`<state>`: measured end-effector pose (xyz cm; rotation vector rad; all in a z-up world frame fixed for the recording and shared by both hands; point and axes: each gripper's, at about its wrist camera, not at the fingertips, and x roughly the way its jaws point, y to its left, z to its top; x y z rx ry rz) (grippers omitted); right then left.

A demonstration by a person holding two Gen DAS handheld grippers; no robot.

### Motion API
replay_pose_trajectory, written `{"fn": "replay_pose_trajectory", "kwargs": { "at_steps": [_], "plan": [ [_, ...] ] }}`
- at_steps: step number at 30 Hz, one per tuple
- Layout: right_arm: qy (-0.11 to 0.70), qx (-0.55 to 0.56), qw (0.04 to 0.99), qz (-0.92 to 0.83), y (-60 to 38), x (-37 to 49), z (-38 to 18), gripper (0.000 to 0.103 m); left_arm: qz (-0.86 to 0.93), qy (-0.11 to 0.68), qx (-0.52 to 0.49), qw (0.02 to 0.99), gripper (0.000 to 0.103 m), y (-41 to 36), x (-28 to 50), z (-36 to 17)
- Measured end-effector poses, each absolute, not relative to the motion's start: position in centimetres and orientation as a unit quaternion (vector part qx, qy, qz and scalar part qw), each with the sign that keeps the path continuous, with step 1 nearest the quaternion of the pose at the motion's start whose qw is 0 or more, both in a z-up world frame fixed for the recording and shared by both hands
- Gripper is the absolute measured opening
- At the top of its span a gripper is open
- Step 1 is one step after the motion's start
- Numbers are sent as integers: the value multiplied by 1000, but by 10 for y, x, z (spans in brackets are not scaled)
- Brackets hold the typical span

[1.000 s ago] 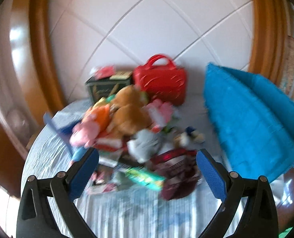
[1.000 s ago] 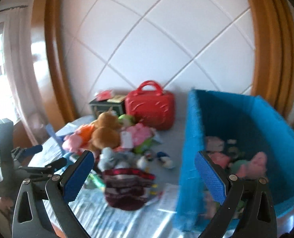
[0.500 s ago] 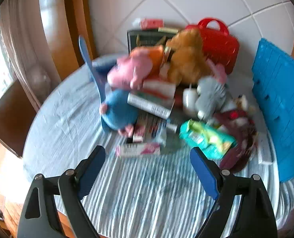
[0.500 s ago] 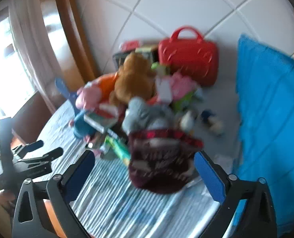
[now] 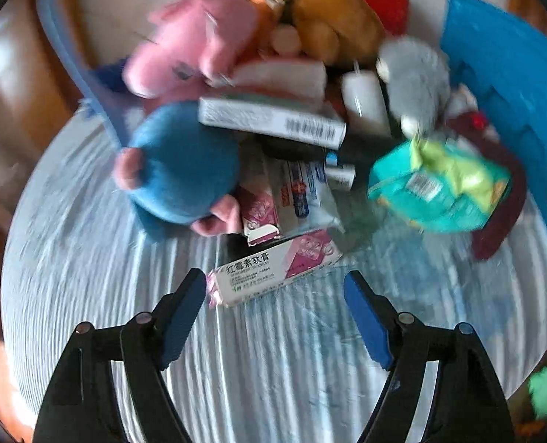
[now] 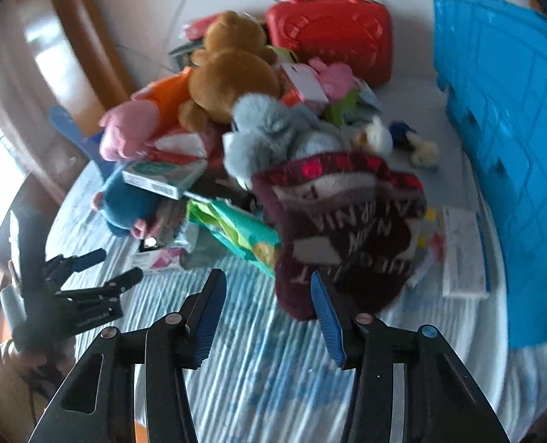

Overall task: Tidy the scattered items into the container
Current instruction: 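Grasp the pink ointment tube with the left tool while the right tool grasps the green wipe pack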

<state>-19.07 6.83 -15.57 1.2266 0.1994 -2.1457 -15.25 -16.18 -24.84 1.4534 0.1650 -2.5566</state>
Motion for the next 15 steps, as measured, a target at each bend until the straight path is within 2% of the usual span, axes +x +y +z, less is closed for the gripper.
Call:
{"fn": "replay_pose_trajectory", "kwargs": {
  "at_steps": [5, 7, 10, 11, 13, 15],
  "plan": [
    [61, 485, 301, -819, 57, -178, -180, 48, -857, 11, 511, 63, 77, -173, -172, -288],
    [61, 491, 299, -816, 52, -174, -189, 48, -861, 25, 507, 47, 80, -178, -177, -294],
    [63, 494, 293, -816, 47, -172, -197, 48, -864, 47, 500, 41, 80, -178, -179, -294],
    [63, 494, 293, -816, 46, -171, -199, 48, -867, 46, 494, 43, 77, -174, -176, -292],
    [61, 496, 298, -814, 45, -172, -200, 48, -872, 48, 486, 49, 64, -168, -168, -289],
    [63, 487, 308, -815, 42, -172, -196, 48, -868, 59, 489, 60, 56, -163, -159, -285]
  ]
}}
